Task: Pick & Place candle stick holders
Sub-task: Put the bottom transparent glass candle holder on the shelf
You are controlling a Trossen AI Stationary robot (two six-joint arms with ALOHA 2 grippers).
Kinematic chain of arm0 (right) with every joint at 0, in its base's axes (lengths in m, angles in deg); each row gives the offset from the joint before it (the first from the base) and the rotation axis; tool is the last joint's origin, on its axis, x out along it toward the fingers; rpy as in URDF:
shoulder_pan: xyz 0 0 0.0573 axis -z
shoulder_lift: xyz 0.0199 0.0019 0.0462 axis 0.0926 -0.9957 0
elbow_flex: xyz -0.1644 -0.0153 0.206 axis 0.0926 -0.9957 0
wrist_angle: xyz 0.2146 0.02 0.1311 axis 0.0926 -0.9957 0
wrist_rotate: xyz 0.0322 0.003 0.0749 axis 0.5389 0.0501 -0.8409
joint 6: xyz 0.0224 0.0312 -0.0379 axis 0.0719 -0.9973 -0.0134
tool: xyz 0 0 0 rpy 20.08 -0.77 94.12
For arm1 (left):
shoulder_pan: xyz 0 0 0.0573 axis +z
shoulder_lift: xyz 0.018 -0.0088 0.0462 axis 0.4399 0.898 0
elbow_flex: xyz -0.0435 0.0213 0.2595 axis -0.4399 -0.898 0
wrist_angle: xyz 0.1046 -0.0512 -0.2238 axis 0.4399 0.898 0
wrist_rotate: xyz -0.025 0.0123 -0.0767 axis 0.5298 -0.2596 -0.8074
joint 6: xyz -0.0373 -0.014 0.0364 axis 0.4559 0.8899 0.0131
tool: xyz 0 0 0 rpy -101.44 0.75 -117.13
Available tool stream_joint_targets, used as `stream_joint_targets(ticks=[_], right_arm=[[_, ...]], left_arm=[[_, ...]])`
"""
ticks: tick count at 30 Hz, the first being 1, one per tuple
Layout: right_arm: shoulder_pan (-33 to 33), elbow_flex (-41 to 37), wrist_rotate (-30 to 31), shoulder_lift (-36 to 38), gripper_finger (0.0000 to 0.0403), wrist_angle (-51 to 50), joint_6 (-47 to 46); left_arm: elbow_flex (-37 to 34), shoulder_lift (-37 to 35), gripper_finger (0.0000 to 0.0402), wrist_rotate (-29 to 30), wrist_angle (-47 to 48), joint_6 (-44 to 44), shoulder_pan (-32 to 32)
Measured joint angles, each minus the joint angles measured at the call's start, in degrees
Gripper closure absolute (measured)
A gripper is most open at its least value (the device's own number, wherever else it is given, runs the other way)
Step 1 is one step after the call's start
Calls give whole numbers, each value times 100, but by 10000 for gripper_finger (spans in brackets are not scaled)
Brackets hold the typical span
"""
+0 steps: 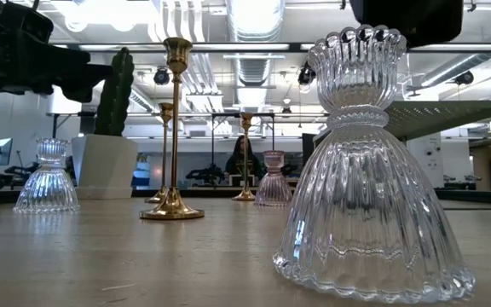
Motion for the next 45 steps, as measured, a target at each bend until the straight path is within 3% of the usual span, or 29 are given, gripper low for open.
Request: stream_joint_targets(ticks=[16, 45], right_arm=[[25, 0, 159, -132, 200, -17, 107], [72, -413, -44, -132, 255, 359, -114]], left_arm=[[-1, 0, 140, 2, 0, 0, 0], [0, 0, 140, 2, 1, -1, -1]])
